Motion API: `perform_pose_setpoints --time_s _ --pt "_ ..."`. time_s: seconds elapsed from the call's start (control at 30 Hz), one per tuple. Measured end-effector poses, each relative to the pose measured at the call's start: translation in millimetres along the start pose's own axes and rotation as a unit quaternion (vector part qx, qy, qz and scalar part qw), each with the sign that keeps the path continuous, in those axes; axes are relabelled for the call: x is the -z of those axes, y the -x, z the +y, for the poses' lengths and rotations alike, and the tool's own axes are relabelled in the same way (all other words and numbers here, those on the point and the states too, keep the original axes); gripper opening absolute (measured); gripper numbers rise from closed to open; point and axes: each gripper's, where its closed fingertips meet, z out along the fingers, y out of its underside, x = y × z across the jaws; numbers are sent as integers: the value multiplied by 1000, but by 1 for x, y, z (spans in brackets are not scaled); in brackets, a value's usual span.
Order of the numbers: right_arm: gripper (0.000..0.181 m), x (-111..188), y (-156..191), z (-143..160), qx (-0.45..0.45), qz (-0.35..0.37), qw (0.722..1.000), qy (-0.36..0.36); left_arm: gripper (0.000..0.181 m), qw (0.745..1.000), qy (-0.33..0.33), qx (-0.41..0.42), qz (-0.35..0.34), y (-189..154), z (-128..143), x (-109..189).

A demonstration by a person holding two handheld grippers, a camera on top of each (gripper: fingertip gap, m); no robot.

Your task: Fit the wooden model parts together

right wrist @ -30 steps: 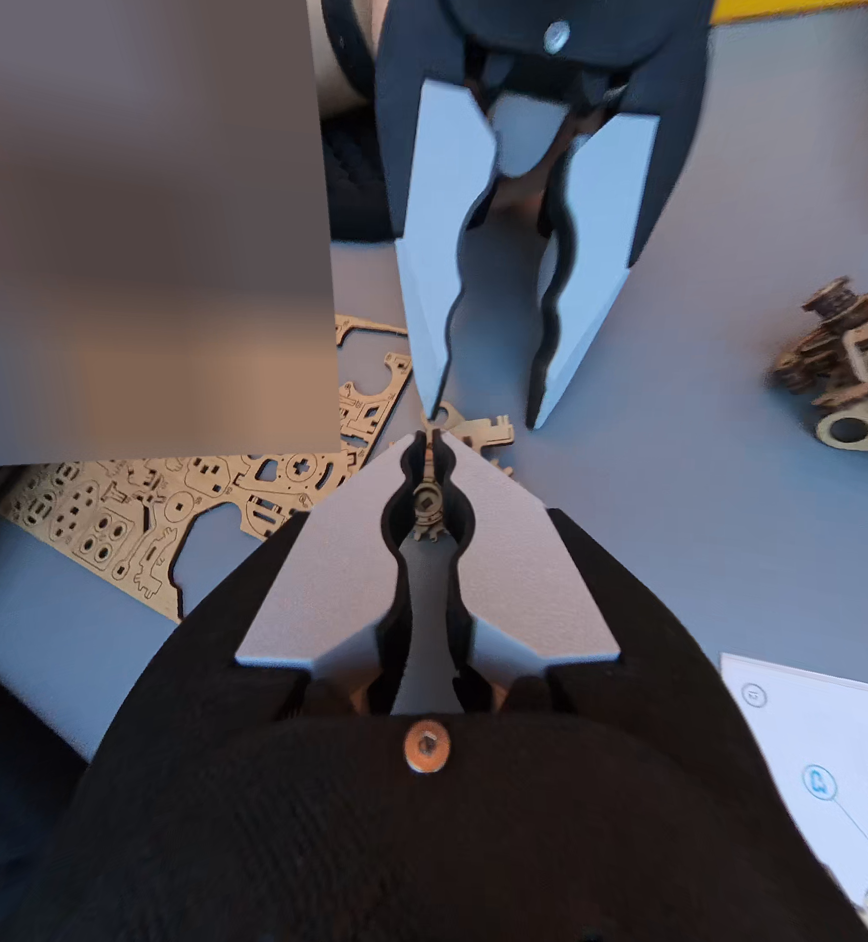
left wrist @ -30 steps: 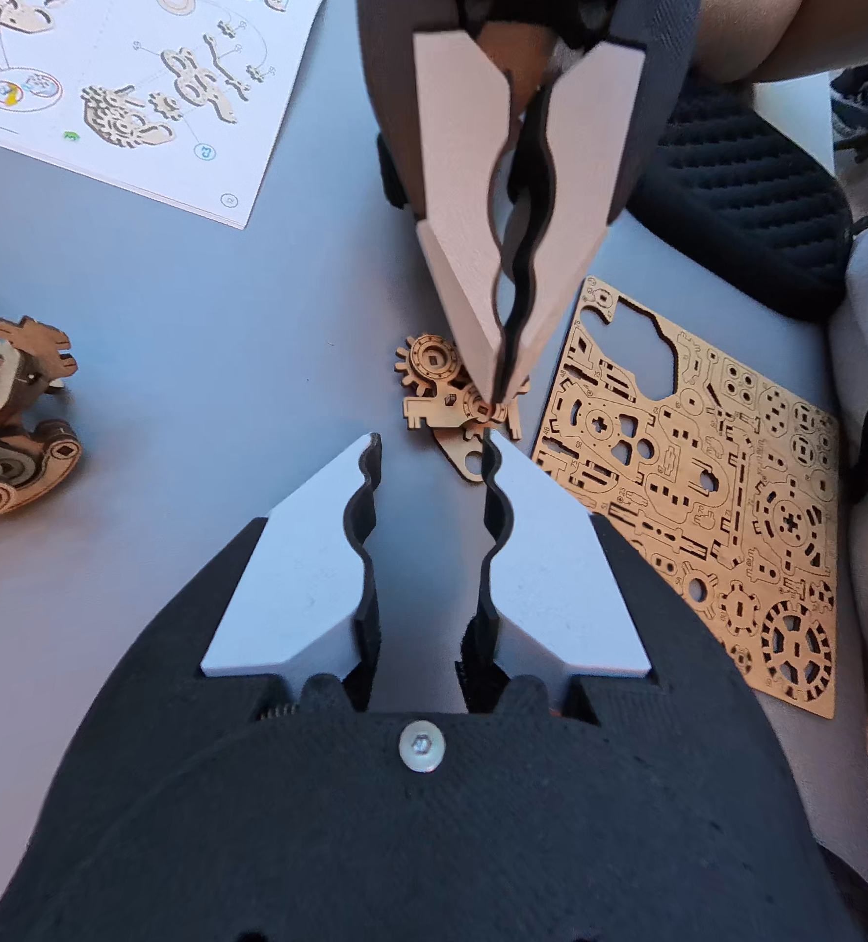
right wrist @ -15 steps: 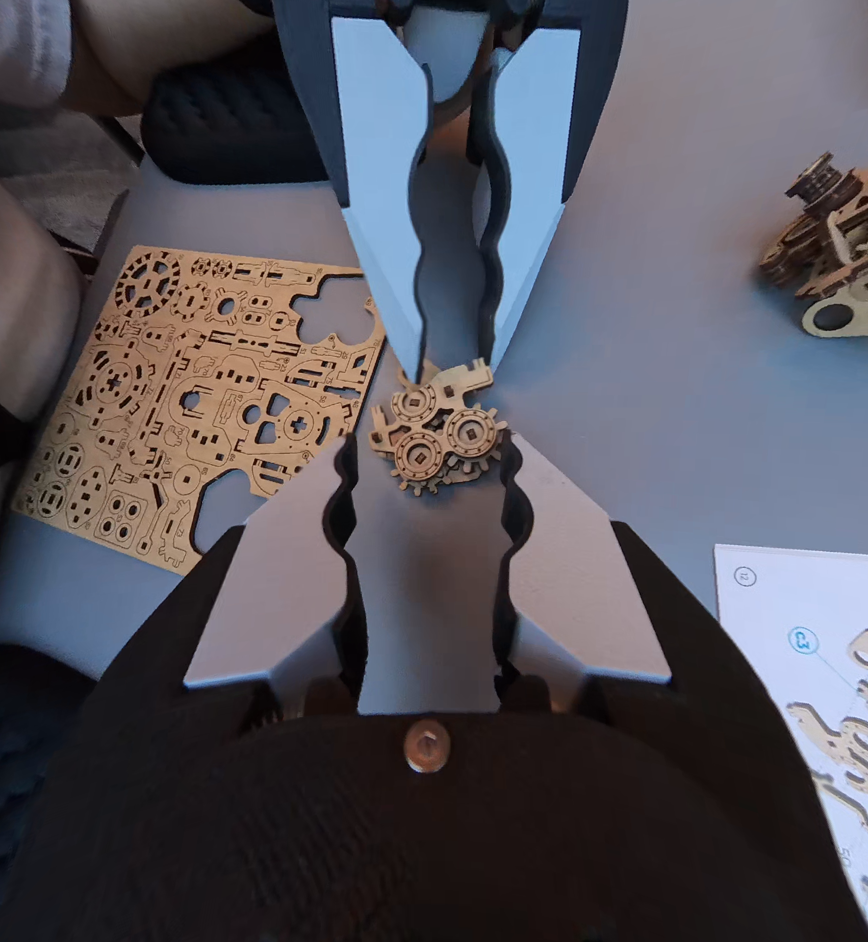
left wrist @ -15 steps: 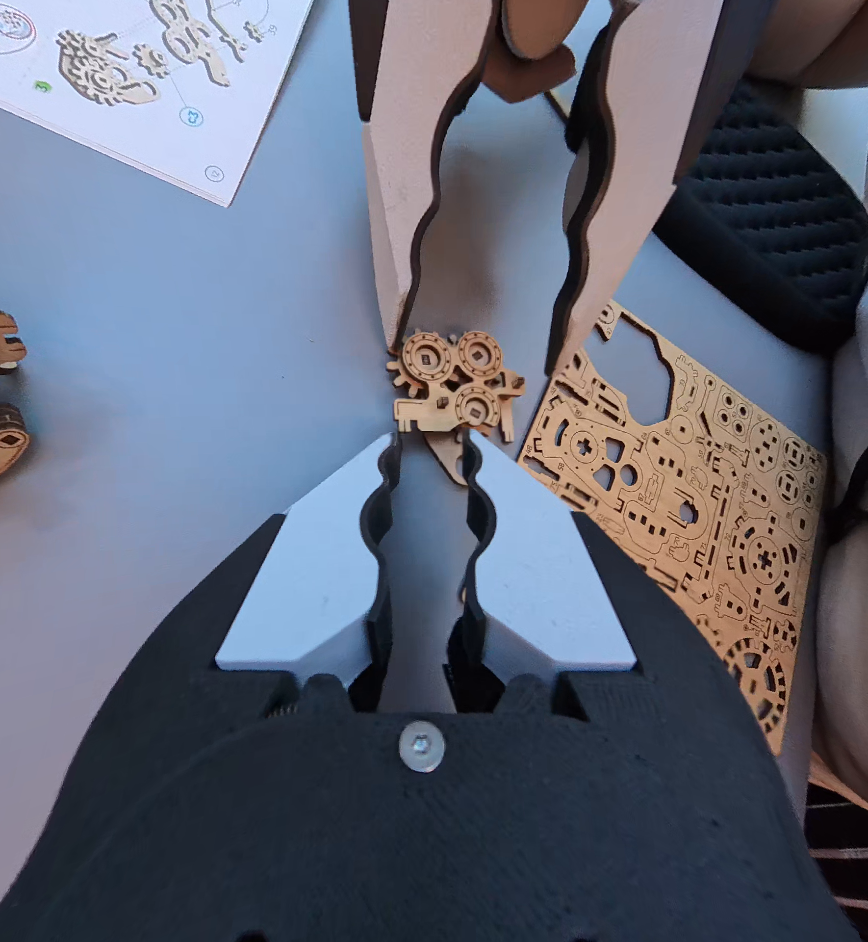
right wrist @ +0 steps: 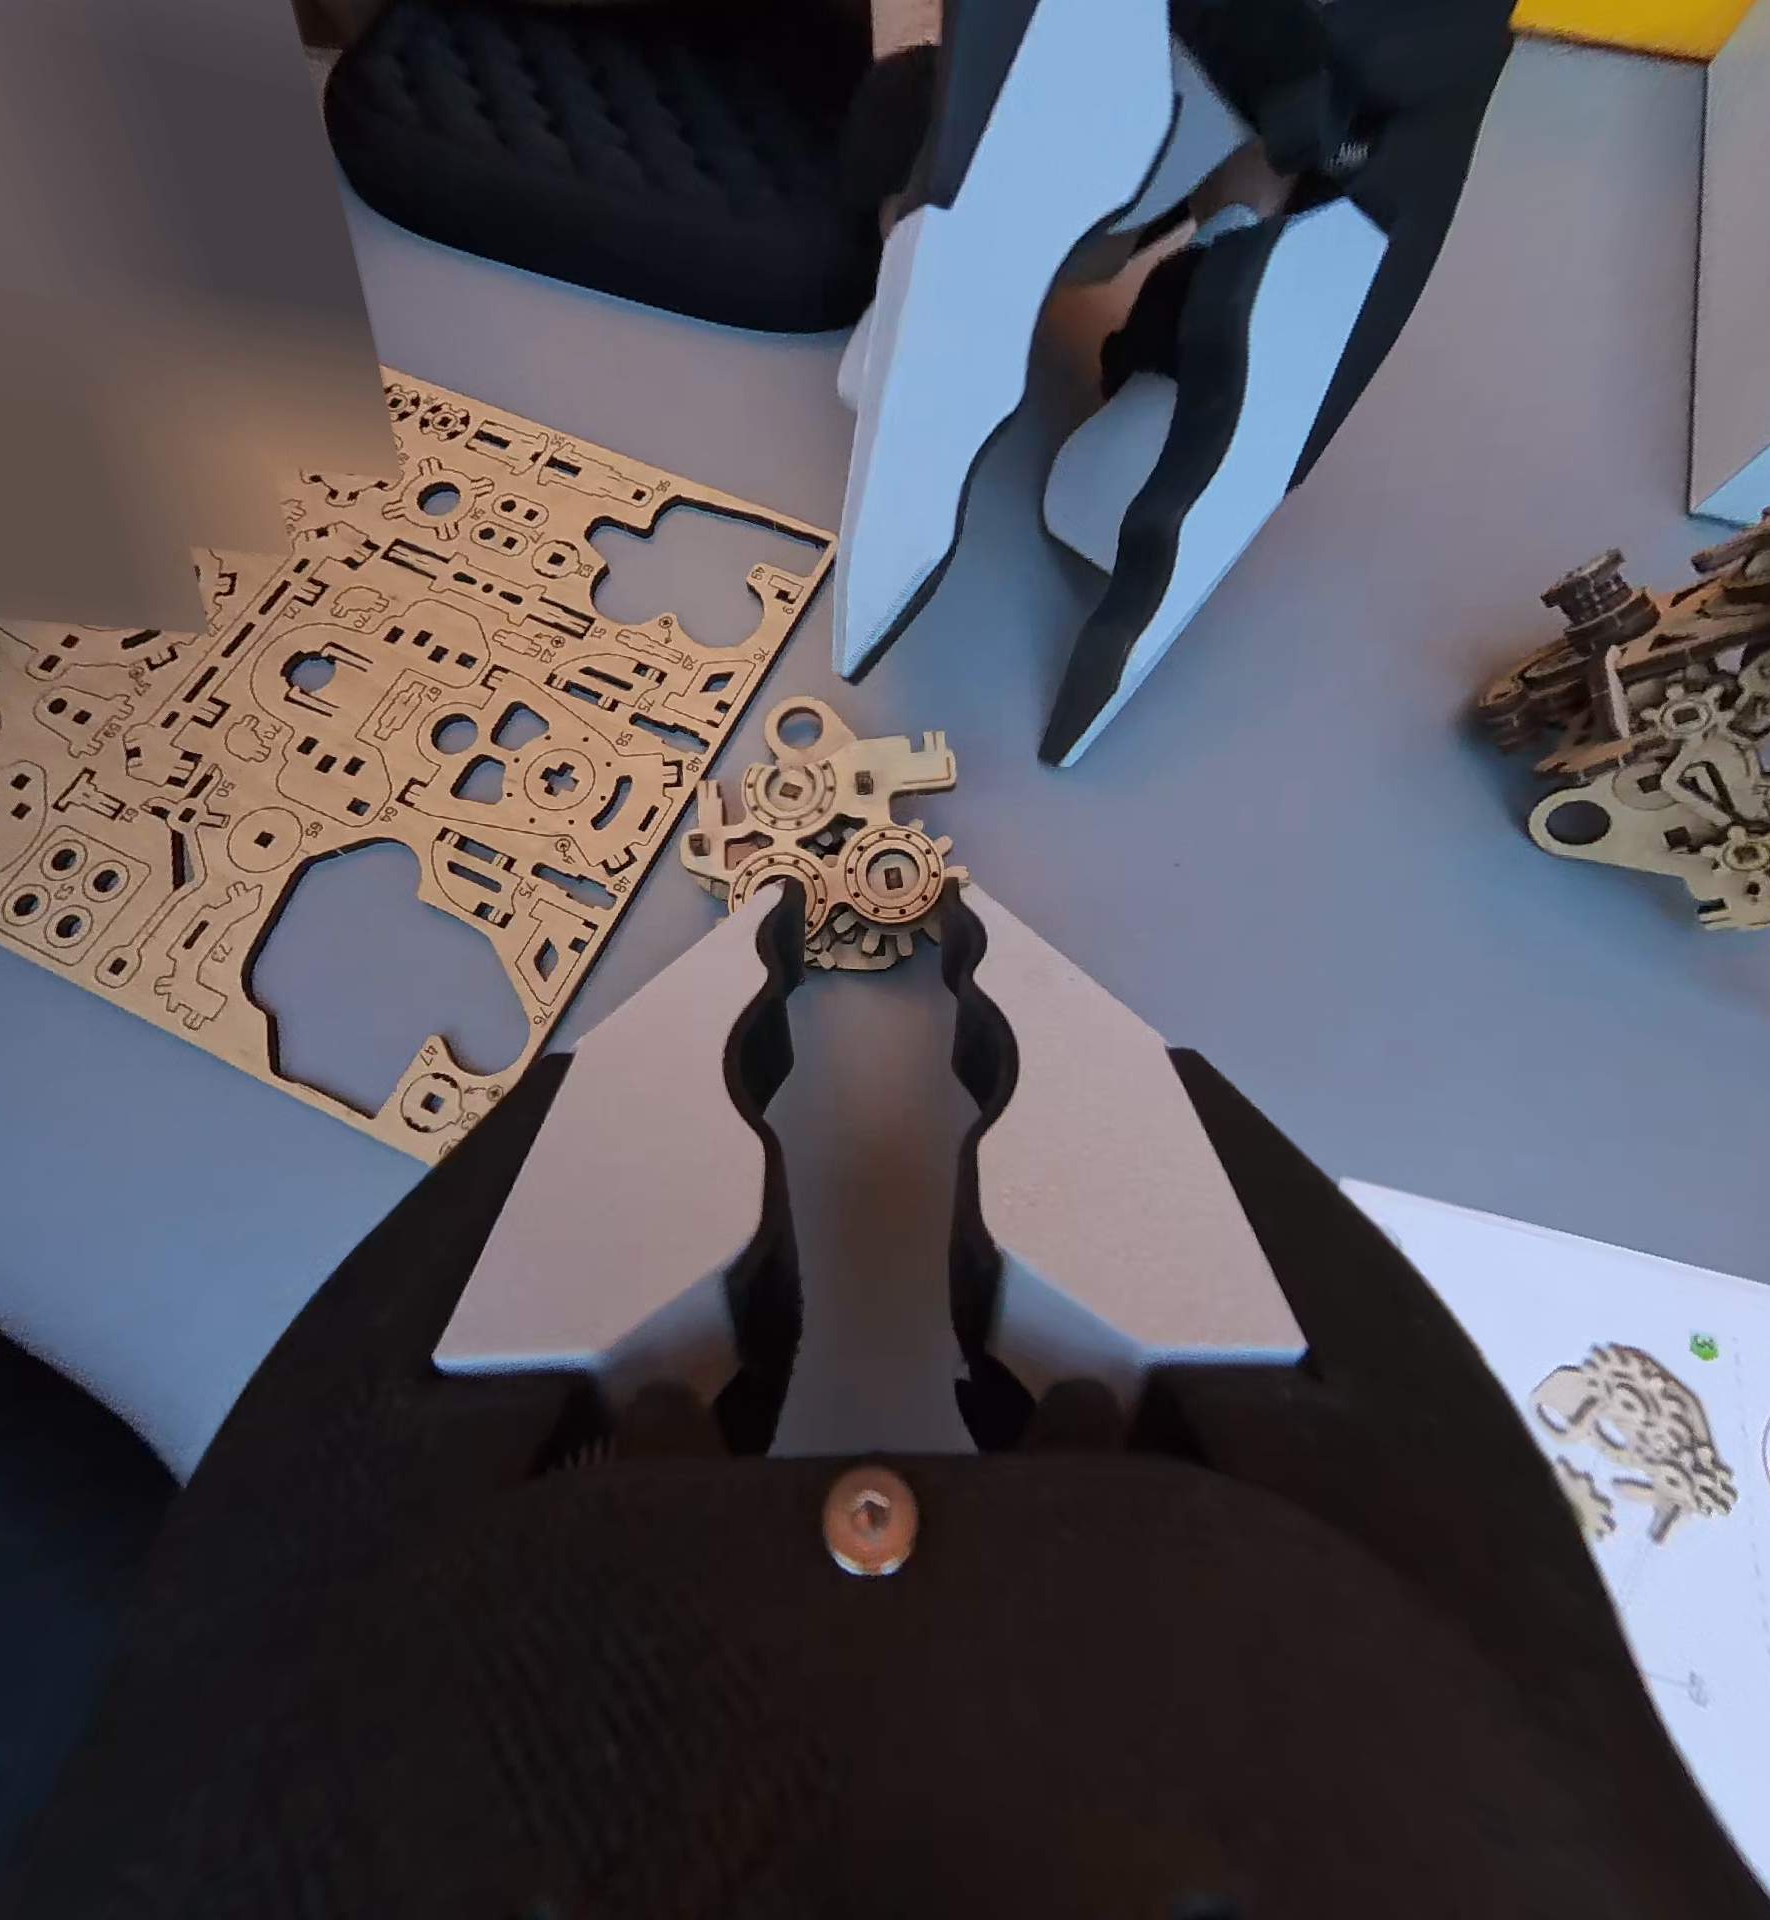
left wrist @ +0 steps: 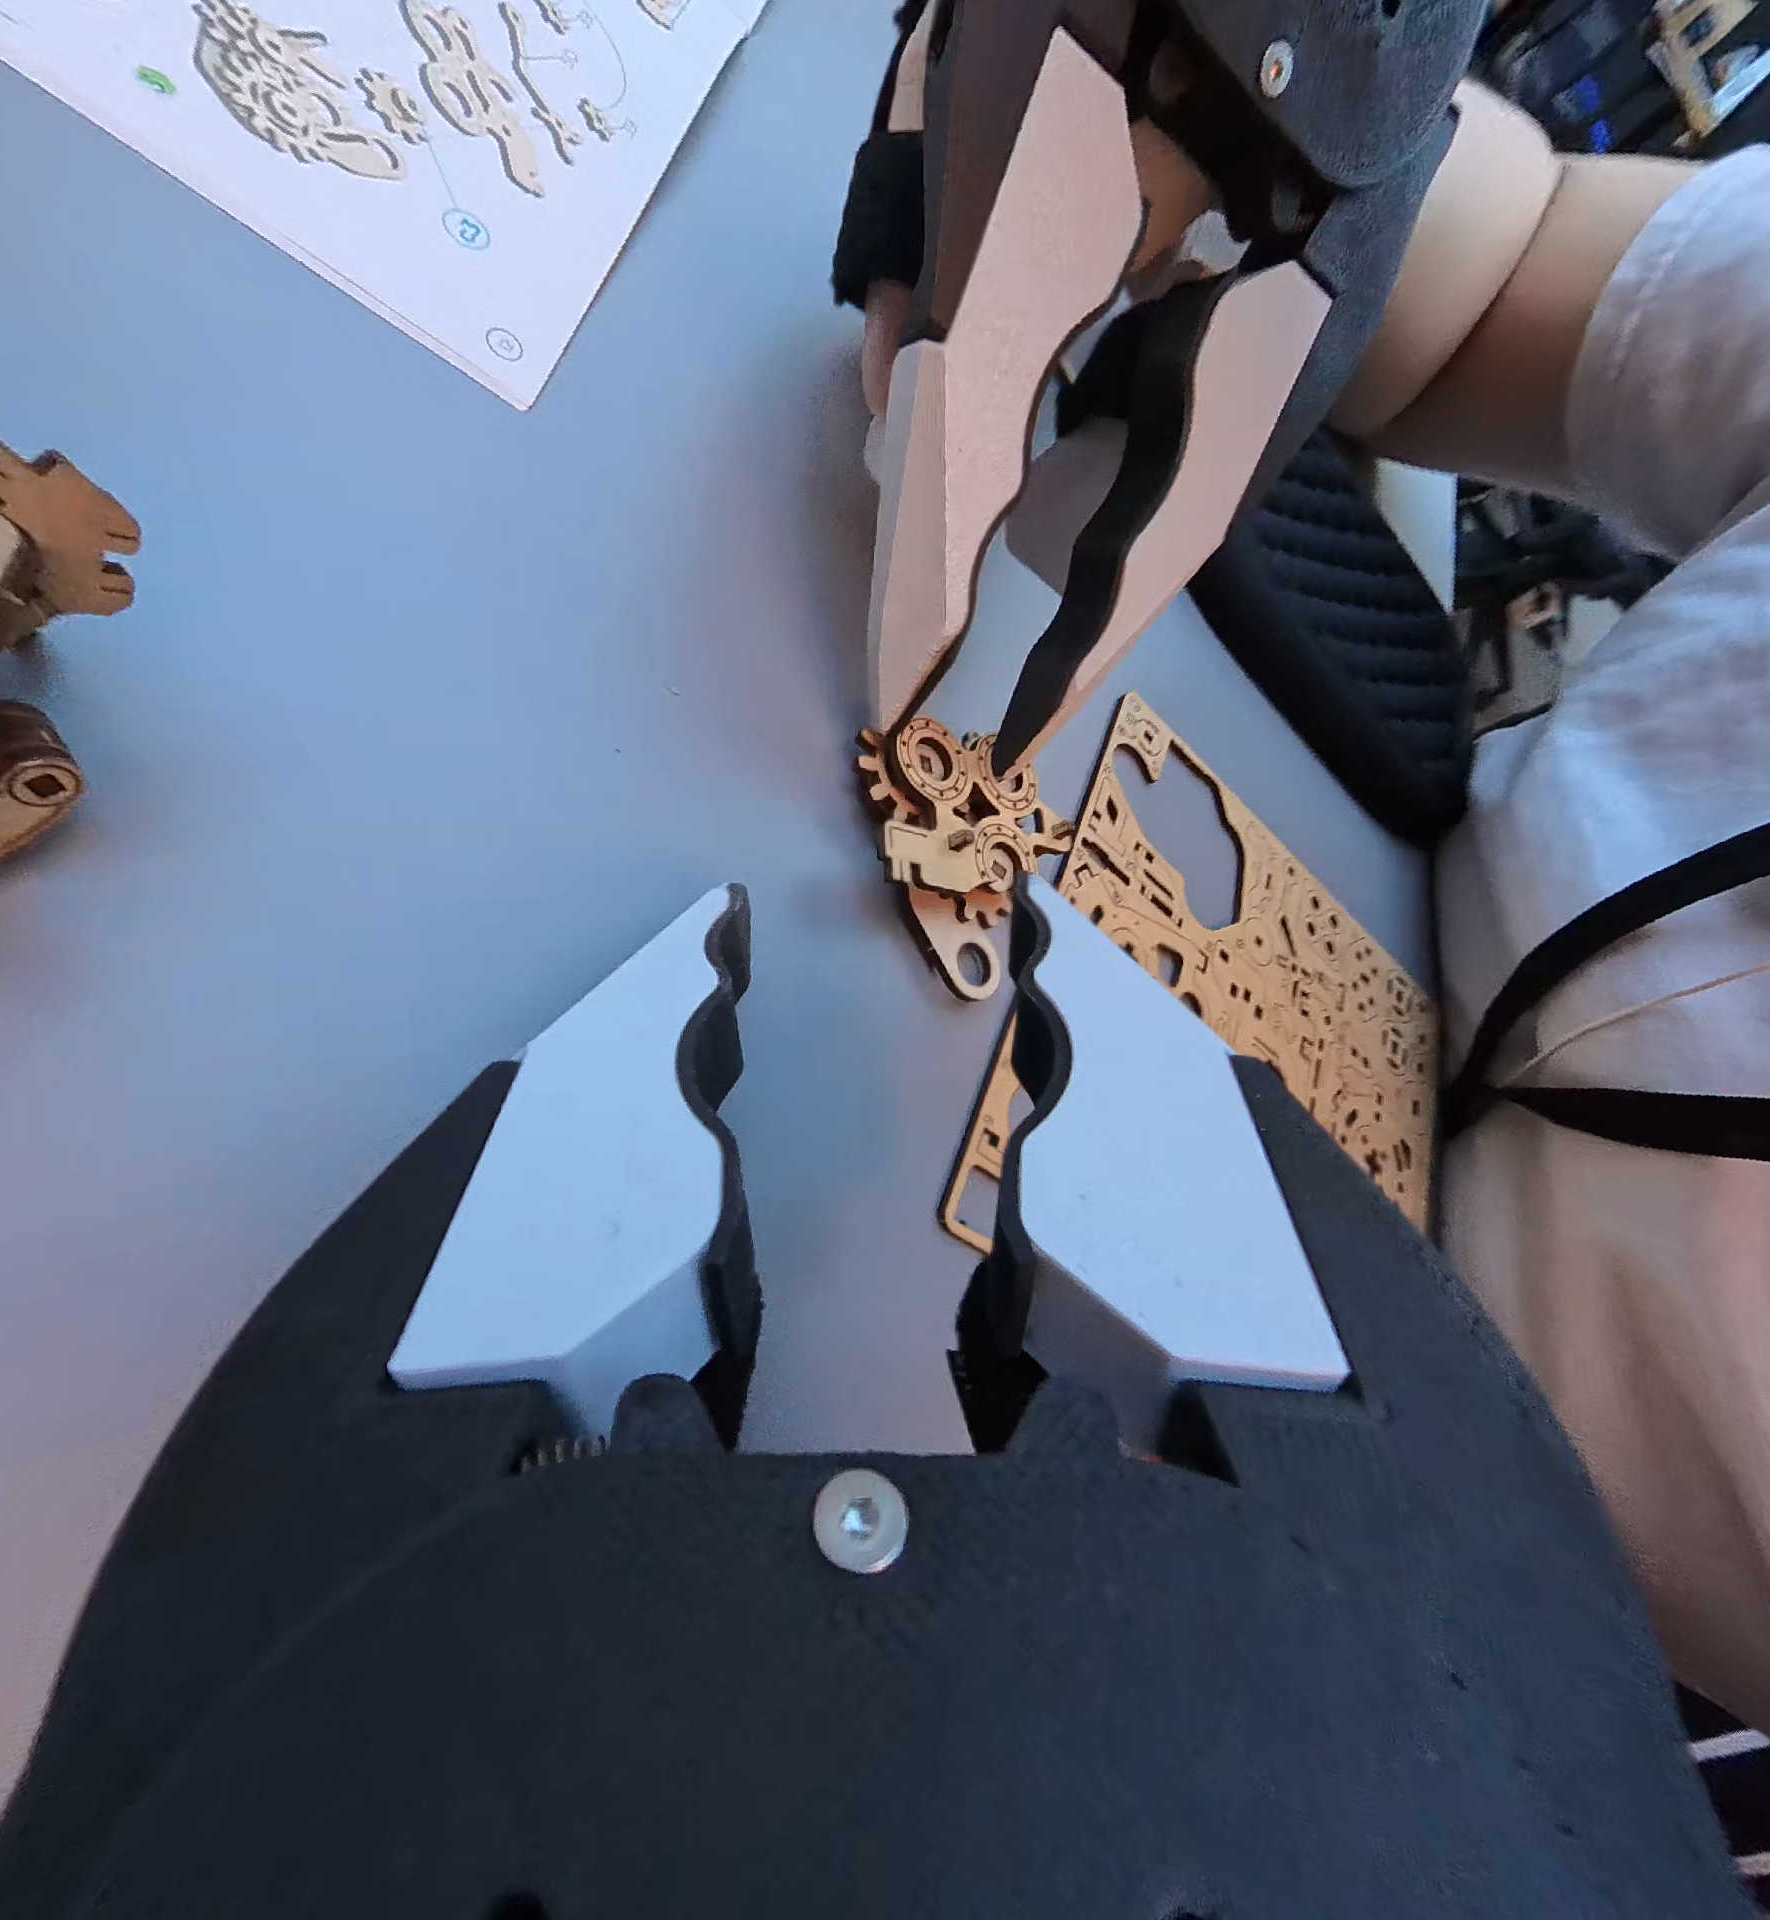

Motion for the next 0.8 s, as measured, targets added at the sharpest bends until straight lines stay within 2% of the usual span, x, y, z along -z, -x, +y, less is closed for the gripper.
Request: perform_pose_setpoints --time_s 0.1,0.23,0.27,0.33,0.4,0.43,0.5,0.53,0.63,0.7,0.8 --pt "25 2 1 -6 78 20 996 -33 52 999 -5 17 36 -8 -1 -4" --pt "25 5 3 -18 190 73 977 -57 53 994 9 42 100 -26 3 -11" --pt "25 5 3 -23 205 84 973 -64 49 993 11 51 107 -28 3 -13" --pt "24 5 2 -31 213 97 969 -74 18 990 20 56 130 -34 6 -16" --pt "29 13 -6 -32 181 103 975 -76 18 991 25 46 126 -33 6 -17" --pt "32 23 -13 -38 145 113 978 -98 18 992 9 37 120 -32 0 -15" --pt "36 50 -28 -52 39 115 980 -156 18 990 -53 30 128 -37 -21 -4" --pt "46 64 -32 -58 -14 103 978 -180 18 987 -88 26 130 -38 -33 4" --pt "55 87 -30 -76 -150 53 959 -236 18 976 -198 -5 90 -40 -69 31" --pt "48 96 -25 -89 -178 52 951 -247 18 961 -267 -26 64 -49 -95 52" --pt "48 116 -20 -120 -167 78 942 -280 17 941 -328 -59 55 -72 -127 75"
